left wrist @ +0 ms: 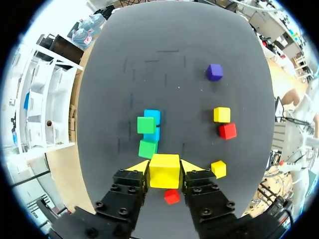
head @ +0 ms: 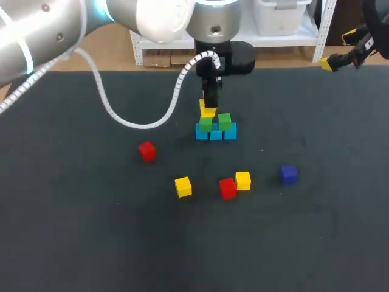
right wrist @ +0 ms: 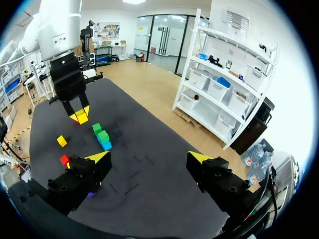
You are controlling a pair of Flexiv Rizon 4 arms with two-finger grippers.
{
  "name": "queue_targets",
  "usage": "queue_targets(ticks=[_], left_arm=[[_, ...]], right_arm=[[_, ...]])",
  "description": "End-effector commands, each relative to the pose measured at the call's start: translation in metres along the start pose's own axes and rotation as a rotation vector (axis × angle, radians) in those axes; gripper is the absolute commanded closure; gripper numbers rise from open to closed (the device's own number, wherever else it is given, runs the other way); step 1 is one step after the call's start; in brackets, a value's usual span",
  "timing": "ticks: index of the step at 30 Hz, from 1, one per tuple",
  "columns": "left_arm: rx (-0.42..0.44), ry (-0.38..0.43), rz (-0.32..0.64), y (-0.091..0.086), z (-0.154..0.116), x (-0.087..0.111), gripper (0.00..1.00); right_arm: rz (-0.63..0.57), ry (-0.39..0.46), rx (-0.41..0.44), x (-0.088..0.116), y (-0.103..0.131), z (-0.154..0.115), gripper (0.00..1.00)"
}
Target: Place the blue cubes, place green cubes on the blue cubes, place the yellow cubes on the green cubes, then place the red cubes on the yellow cubes, and place purple cube on the red cubes.
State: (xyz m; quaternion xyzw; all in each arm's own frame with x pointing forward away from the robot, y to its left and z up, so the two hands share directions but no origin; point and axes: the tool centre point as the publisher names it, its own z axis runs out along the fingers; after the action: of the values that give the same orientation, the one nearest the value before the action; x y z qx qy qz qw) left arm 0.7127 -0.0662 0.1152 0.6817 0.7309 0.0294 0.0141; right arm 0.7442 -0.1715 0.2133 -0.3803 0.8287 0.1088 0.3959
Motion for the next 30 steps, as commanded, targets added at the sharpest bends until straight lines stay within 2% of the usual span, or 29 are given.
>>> queue_targets(ticks=[1, 6, 13, 22, 30], left_arm=[[0.058, 0.022, -0.002, 0.008, 0.006, -0.015, 1.00], [0.081, 0.036, 0.012, 0.009, 0.015, -0.022, 1.00], [0.069, 0.070, 0.062, 0.011, 0.029, -0.027, 1.00], [0.074, 0.087, 0.059, 0.025, 0.046, -0.027, 1.00], [0.060, 0.097, 0.067, 0.035, 0.048, -0.025, 1.00]], right_arm=[[0.001, 0.001, 0.004, 0.000, 0.001, 0.000, 0.00], [0.001, 0.001, 0.004, 0.000, 0.001, 0.000, 0.00], [0.001, 0.001, 0.004, 0.000, 0.001, 0.000, 0.00], [0.001, 0.001, 0.004, 0.000, 0.001, 0.000, 0.00], [0.001, 0.001, 0.004, 0.000, 0.001, 0.000, 0.00]])
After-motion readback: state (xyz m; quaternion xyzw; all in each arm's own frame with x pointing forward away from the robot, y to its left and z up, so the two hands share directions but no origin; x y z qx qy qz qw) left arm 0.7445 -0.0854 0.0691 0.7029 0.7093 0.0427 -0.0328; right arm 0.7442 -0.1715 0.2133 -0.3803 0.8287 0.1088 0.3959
